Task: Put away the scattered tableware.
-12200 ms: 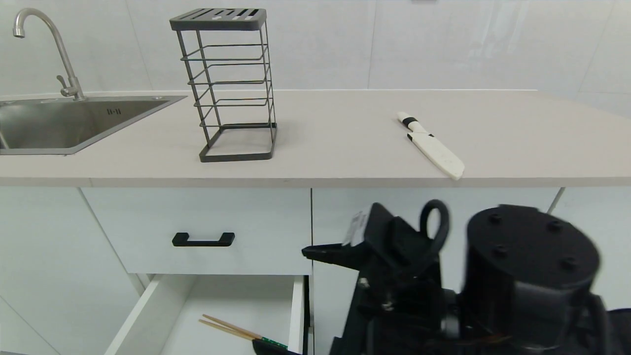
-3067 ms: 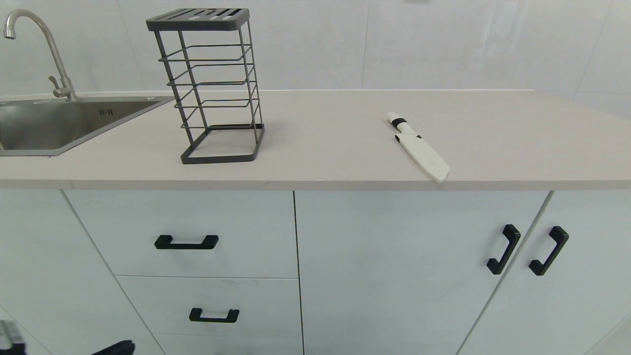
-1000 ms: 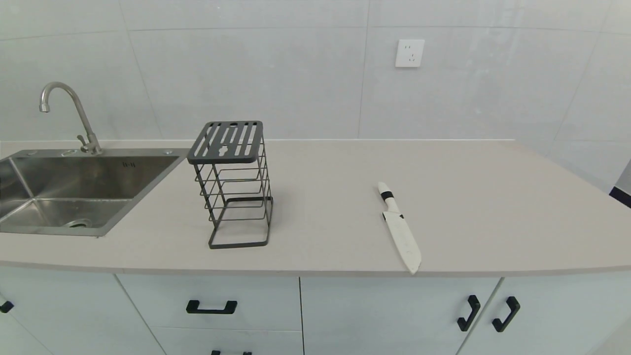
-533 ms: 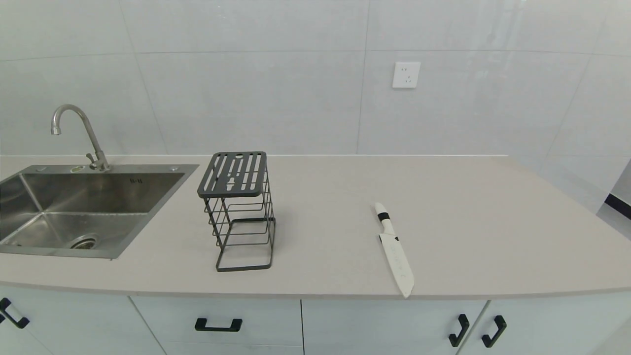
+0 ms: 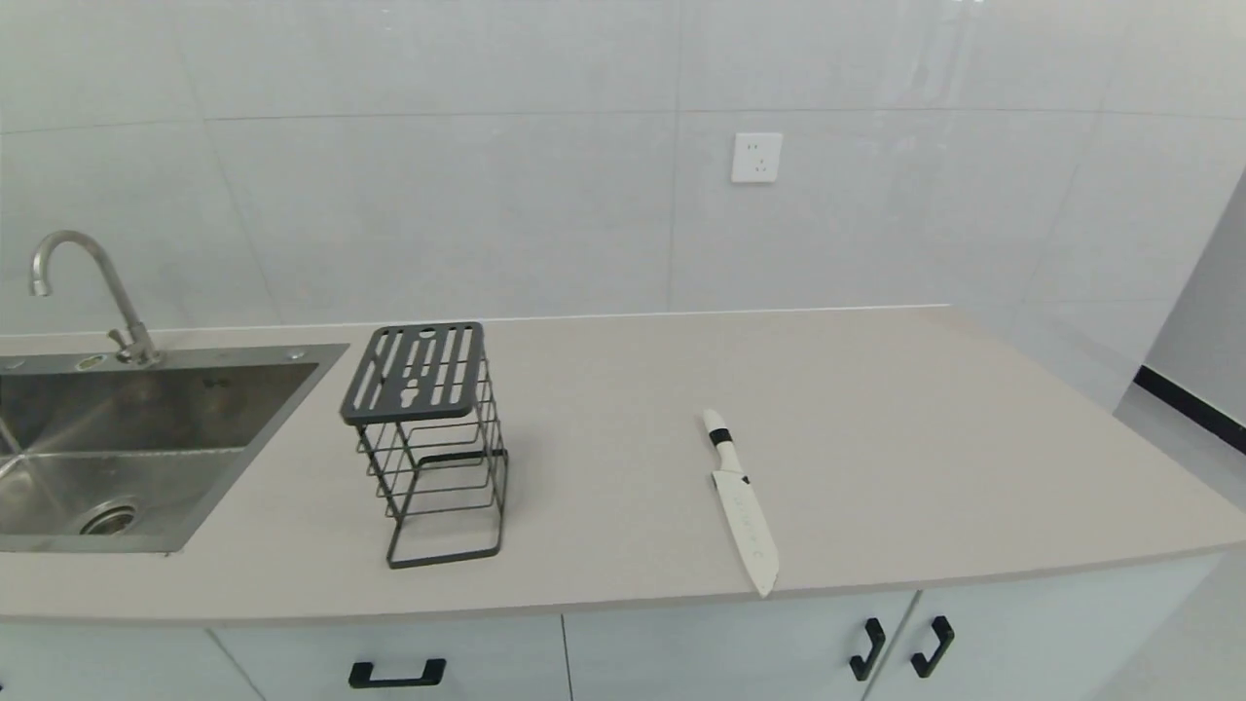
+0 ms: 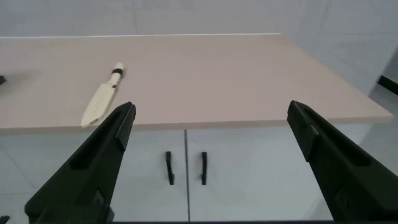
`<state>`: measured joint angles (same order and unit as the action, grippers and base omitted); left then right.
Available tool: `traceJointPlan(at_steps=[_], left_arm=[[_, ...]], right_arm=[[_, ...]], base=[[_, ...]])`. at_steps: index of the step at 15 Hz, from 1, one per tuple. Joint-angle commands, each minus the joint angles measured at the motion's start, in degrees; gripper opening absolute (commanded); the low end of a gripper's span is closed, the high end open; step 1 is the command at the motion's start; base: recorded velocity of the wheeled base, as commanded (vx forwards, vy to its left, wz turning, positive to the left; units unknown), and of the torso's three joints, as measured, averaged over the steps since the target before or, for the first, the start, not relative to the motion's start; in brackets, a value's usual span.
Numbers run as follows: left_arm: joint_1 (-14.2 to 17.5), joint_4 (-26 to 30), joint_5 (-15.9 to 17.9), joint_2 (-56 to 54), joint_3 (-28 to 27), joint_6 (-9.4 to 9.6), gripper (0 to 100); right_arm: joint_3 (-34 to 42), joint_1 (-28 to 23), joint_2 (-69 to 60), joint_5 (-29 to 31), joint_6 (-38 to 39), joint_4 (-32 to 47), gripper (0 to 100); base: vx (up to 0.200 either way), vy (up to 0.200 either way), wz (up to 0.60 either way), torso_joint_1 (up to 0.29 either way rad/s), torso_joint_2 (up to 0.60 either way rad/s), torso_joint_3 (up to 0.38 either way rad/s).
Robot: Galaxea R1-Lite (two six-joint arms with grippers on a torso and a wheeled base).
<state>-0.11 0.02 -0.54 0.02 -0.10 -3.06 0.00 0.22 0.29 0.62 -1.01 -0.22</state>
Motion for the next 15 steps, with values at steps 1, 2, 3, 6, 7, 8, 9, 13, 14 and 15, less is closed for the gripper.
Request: traceJointPlan(at_steps=[1,2,3,6,7,8,9,13,14,15], left_arm=[[0.02,-0.02,0.01,-0.02,0.01,-0.02,0],[0.02,-0.02,-0.08,-0.02,0.01,-0.02,0],[0.02,-0.02,0.01,-0.02,0.01,-0.02,0],[0.02,-0.02,0.01,-0.02,0.01,-0.02,0],[0.02,-0.02,0.01,-0.02,0.01,-0.02,0],[0.02,-0.02,0.01,-0.02,0.01,-0.02,0],[0.02,-0.02,0.01,-0.02,0.01,-0.02,0],[0.02,0.06,0.01,-0.02,0.01,-0.02,0],[0.02,0.06,0.01,-0.02,0.01,0.07,0],[0.02,0.06,0.01,-0.02,0.01,0.07,0]], right_arm=[[0.00,0.04,-0.03,-0.01,-0.13,-0.04,100],[0.00,0.04,-0.03,-0.01,-0.04,-0.04,100],[0.00,0.04,-0.03,-0.01,-0.04,-0.04,100],[0.00,0.04,-0.03,0.08,-0.31,-0.04,100],[0.00,0.04,-0.03,0.08,-0.39,-0.04,100],[0.00,0.04,-0.03,0.08,-0.22,-0.13,100],[0.00,0.04,-0.03,0.08,-0.13,-0.04,100],[0.00,0.04,-0.03,0.08,-0.13,-0.04,100],[0.00,0.04,-0.03,0.08,-0.13,-0.04,100],[0.00,0.04,-0.03,0.08,-0.13,-0.04,100]], base=[[0.000,0.000,0.00,0.000,0.00,0.000],[0.000,0.000,0.00,0.000,0.00,0.000],[0.000,0.000,0.00,0.000,0.00,0.000],[0.000,0.000,0.00,0.000,0.00,0.000],[0.000,0.000,0.60,0.002,0.00,-0.002],[0.000,0.000,0.60,-0.002,0.00,0.002],[0.000,0.000,0.00,0.000,0.00,0.000],[0.000,0.000,0.00,0.000,0.00,0.000],[0.000,0.000,0.00,0.000,0.00,0.000],[0.000,-0.200,0.00,-0.002,0.01,-0.002]])
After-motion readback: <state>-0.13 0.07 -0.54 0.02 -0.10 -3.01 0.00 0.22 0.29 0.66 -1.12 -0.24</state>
